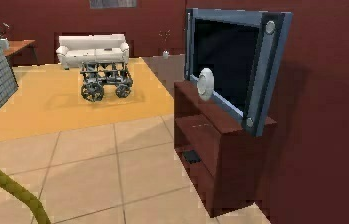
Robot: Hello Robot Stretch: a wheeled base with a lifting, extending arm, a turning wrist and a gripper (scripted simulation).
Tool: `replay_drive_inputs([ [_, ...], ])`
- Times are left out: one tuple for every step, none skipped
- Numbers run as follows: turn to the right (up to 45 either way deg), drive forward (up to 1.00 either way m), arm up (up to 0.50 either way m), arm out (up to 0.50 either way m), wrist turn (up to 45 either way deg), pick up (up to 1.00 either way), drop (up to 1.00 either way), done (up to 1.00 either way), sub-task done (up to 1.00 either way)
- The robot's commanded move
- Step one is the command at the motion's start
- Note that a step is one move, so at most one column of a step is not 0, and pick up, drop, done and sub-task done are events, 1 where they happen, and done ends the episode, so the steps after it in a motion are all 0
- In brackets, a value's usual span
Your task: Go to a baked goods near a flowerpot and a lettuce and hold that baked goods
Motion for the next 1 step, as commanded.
replay_drive_inputs([
  [-6.0,0.0,0.0,0.0,0.0,0.0,0.0,0.0,0.0],
])
